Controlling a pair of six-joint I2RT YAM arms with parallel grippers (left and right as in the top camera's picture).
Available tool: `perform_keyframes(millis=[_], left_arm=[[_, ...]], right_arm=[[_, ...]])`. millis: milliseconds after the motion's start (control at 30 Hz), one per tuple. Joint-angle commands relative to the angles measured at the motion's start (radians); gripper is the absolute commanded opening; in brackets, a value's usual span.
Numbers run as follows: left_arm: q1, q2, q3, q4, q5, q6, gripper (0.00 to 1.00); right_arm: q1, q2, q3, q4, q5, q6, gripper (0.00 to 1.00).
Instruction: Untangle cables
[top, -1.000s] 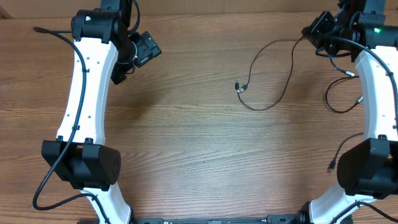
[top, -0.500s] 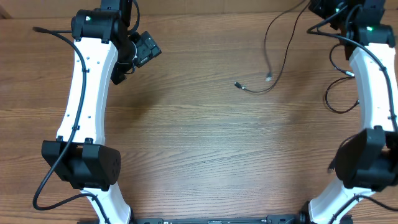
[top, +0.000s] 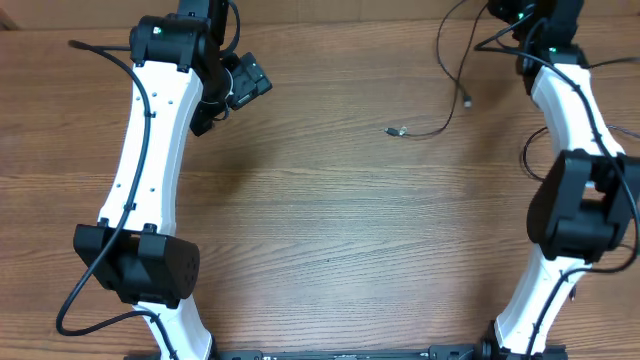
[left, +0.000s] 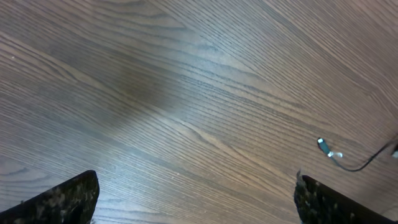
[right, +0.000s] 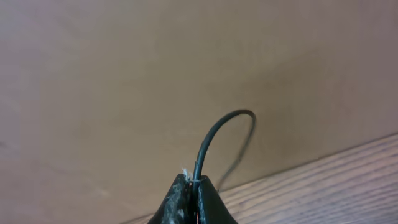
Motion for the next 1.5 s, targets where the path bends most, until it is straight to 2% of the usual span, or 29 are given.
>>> perform_keyframes(millis=[0, 267, 300, 333, 433, 467, 500, 667, 733, 767, 900, 1133, 1233, 1300, 1467], left_arm=[[-0.013, 0.004, 0.0, 0.001, -0.014, 0.011, 1.0], [-0.013, 0.004, 0.0, 0.01, -0.014, 0.011, 1.0], [-0.013, 0.004, 0.0, 0.01, -0.014, 0.011, 1.0], [-0.013, 0.004, 0.0, 0.01, -0.014, 0.011, 1.0], [-0.013, 0.004, 0.0, 0.013, -0.014, 0.011, 1.0], [-0.013, 0.004, 0.0, 0.016, -0.014, 0.011, 1.0], [-0.013, 0.004, 0.0, 0.017, -0.014, 0.011, 1.0], [-0.013, 0.004, 0.0, 0.018, -0.014, 0.011, 1.0], [-0.013, 0.004, 0.0, 0.018, -0.014, 0.011, 1.0], [-0.013, 0.004, 0.0, 0.019, -0.014, 0.011, 1.0], [-0.013, 0.004, 0.0, 0.019, -0.014, 0.011, 1.0], [-0.013, 0.004, 0.0, 0.021, -0.014, 0.011, 1.0], [-0.013, 0.004, 0.0, 0.02, -0.014, 0.011, 1.0], [-0.013, 0.004, 0.0, 0.019, -0.014, 0.011, 1.0], [-0.013, 0.004, 0.0, 0.02, -0.014, 0.01, 1.0]], right_arm=[[-0.018, 0.052, 0.025, 0.014, 0.052, 0.003, 0.04], [-0.056, 0.116, 0.025, -0.082, 0.184, 0.003, 0.06], [-0.059, 0.116, 0.025, -0.1, 0.227, 0.003, 0.13], [-0.062, 0.116, 0.025, -0.108, 0.258, 0.002, 0.29], [-0.071, 0.108, 0.026, -0.117, 0.251, -0.033, 0.49], [-0.074, 0.097, 0.026, -0.135, 0.252, -0.034, 0.86], [-0.075, 0.091, 0.026, -0.141, 0.252, -0.034, 0.94], [-0.074, 0.043, 0.026, -0.175, 0.205, -0.034, 0.96], [-0.073, 0.017, 0.026, -0.206, 0.113, -0.034, 1.0], [-0.073, -0.004, 0.026, -0.267, -0.005, -0.034, 1.0], [-0.071, -0.005, 0.024, -0.42, -0.154, -0.034, 0.99], [-0.04, 0.002, 0.024, -0.789, -0.177, -0.035, 0.87], [-0.017, 0.002, 0.024, -0.919, -0.183, -0.034, 0.88], [0.002, 0.002, 0.024, -0.988, -0.183, -0.034, 1.0], [0.071, 0.002, 0.006, -1.001, -0.162, 0.011, 0.98]])
